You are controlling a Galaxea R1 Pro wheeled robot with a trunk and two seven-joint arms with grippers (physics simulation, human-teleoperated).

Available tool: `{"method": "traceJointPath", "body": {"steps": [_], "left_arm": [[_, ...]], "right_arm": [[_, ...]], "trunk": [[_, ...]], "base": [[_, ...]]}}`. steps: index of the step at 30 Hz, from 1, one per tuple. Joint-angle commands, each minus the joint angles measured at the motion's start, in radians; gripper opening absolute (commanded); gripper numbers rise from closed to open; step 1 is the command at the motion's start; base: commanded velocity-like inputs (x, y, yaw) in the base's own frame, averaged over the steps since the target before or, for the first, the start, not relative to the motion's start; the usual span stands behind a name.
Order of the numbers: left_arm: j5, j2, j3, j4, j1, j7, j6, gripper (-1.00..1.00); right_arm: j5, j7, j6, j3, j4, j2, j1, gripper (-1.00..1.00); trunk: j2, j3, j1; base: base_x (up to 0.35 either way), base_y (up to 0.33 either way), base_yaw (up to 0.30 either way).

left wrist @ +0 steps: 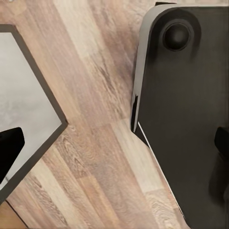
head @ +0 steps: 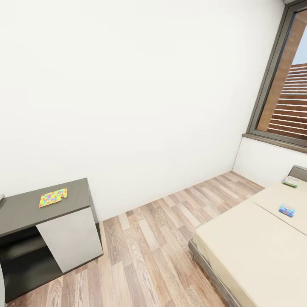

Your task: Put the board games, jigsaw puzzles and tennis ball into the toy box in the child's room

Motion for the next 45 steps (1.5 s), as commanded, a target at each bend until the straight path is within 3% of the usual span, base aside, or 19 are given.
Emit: {"method": "traceJointPath", "body": {"steps": [1, 7, 11, 23, 40, 45], "left_arm": [[0.003, -0.001, 0.001, 0.002, -0.001, 0.0, -0.004, 1.0], [-0.001, -0.009, -0.01, 0.002, -0.002, -0.003, -0.003, 1.0], [-0.002, -0.011, -0.011, 0.002, -0.002, -0.003, -0.003, 1.0], [-0.002, -0.012, -0.012, 0.002, -0.002, -0.003, -0.003, 1.0], [-0.003, -0.011, -0.01, -0.001, -0.003, -0.003, -0.004, 1.0], [-0.002, -0.011, -0.009, -0.064, -0.01, -0.003, 0.008, 1.0]], "right_arm": [[-0.002, -0.004, -0.004, 0.001, 0.001, -0.005, -0.001, 1.0], [0.001, -0.007, -0.004, 0.004, 0.001, 0.028, -0.001, 1.0], [0.0, -0.007, -0.004, 0.003, 0.002, 0.029, -0.001, 1.0], [-0.001, -0.011, -0.004, 0.005, 0.002, 0.006, -0.001, 1.0], [-0.006, -0.014, -0.006, -0.001, 0.001, -0.008, -0.001, 1.0], [-0.01, -0.013, -0.005, -0.004, 0.001, -0.019, -0.001, 1.0]], "trunk": [[-0.002, -0.002, 0.001], [-0.002, -0.002, 0.001], [-0.002, -0.002, 0.001], [-0.002, -0.002, 0.001], [-0.002, -0.002, 0.001], [-0.002, -0.002, 0.001]], "base": [[0.0, 0.0, 0.0], [0.0, 0.0, 0.0], [0.0, 0.0, 0.0], [0.0, 0.0, 0.0], [0.0, 0.0, 0.0], [0.0, 0.0, 0.0]]}}
